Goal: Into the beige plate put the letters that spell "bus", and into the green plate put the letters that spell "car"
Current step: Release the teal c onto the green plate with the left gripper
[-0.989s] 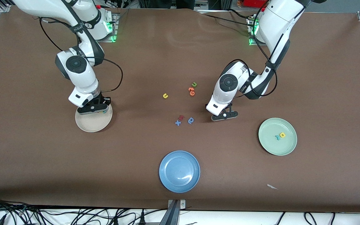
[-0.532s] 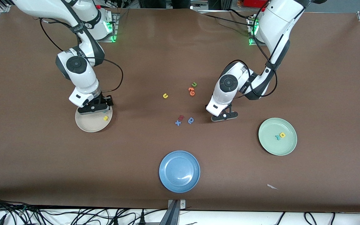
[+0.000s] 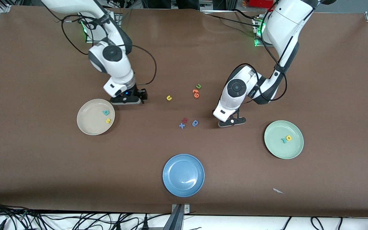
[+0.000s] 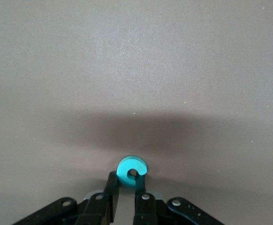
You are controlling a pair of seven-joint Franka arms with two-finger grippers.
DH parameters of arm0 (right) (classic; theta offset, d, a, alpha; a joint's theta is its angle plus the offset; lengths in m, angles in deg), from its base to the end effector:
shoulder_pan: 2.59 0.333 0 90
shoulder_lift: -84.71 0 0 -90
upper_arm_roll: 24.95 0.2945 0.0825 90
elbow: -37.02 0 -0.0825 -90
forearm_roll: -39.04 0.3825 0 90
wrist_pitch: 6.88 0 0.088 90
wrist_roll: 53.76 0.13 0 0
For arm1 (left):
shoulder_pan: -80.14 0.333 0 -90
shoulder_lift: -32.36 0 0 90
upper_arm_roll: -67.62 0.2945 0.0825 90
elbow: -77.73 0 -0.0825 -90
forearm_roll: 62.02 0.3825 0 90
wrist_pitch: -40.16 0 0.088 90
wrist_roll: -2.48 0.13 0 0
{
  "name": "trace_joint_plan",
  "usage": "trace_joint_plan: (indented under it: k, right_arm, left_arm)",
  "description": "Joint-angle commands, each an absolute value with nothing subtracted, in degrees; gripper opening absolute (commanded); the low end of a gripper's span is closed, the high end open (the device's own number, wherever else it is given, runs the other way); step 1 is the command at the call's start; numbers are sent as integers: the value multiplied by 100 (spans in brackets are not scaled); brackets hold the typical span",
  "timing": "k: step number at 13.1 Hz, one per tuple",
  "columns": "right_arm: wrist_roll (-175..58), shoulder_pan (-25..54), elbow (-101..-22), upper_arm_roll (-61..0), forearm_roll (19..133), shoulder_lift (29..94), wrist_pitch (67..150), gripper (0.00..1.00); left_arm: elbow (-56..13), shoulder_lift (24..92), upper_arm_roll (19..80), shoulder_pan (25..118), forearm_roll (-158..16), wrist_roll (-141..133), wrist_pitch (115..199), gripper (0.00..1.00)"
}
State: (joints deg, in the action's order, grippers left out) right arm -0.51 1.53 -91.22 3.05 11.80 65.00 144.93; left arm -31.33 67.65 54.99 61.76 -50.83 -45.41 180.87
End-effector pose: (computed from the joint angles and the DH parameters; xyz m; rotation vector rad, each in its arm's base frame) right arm 0.4586 0.3058 0.2008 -3.1085 -0.0062 -0.2478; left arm 0.5237 -0.3127 0.1361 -3.1081 -0.2756 0.0578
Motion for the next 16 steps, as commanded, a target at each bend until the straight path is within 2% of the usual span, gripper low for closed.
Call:
trace_joint_plan:
  k: [1, 4, 8, 10, 13, 14, 15, 16]
  right_arm:
    - [729, 644, -8683, 273, 1259, 6125, 14508, 89]
    - [1337, 961, -8331, 273, 1180, 5827, 14464, 89]
    - [1874, 1392, -7918, 221, 1118, 5326, 14447, 89]
    - [2189, 1787, -7707, -121, 900, 5123, 14429, 89]
    - [2323, 1877, -7688, -175, 740, 5052, 14429, 89]
    - [2323, 1877, -7688, -184, 740, 5044, 14429, 88]
    - [2332, 1877, -7688, -184, 740, 5017, 14429, 88]
    - [2332, 1877, -7697, -184, 740, 5017, 14429, 87]
  left_arm:
    - [-2959, 6761, 5557, 6264, -4910, -4175, 17781, 14]
    - [-2442, 6743, 5549, 6729, -4910, -3191, 16903, 13]
    - [-1941, 6699, 5531, 7581, -4919, -1654, 16226, 12]
    - [-1782, 6699, 5549, 7890, -4910, -976, 16040, 12]
    - [-1755, 6752, 5575, 8347, -4753, -167, 16039, 13]
    - [-1755, 6778, 5575, 8426, -4526, -156, 16048, 38]
    - [-1746, 6804, 5566, 8410, -4367, -199, 16065, 96]
    - [-1676, 6813, 5566, 8392, -4426, -269, 16066, 100]
